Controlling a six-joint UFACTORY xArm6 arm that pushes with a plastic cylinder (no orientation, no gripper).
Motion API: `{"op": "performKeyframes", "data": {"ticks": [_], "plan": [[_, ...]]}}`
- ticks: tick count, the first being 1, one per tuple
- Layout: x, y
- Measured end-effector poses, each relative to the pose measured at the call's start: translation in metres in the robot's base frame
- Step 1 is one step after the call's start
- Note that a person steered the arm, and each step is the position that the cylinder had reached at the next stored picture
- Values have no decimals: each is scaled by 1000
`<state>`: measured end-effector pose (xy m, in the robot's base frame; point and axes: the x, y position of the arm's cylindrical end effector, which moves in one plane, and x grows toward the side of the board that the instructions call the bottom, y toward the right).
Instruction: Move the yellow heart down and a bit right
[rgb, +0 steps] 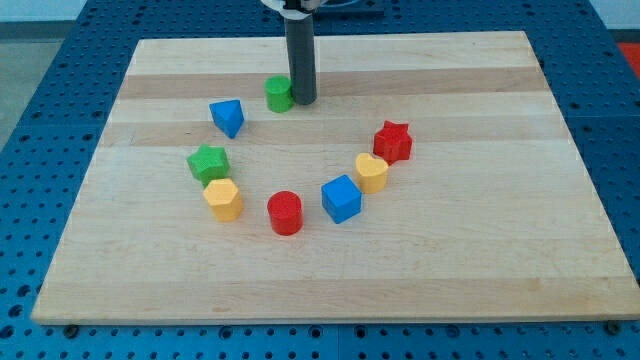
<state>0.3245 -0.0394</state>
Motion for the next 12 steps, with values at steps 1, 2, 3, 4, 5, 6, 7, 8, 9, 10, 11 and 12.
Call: {"op": "performKeyframes", "data": {"ticks": [1, 2, 3, 4, 5, 6, 7, 8, 9, 10, 11, 12], "plan": [[0, 0], [-1, 0], [-1, 1], [0, 19], [12, 48], [31, 54], [56, 40], [87, 23], [114, 17], [114, 19], [114, 47], [115, 72]]}}
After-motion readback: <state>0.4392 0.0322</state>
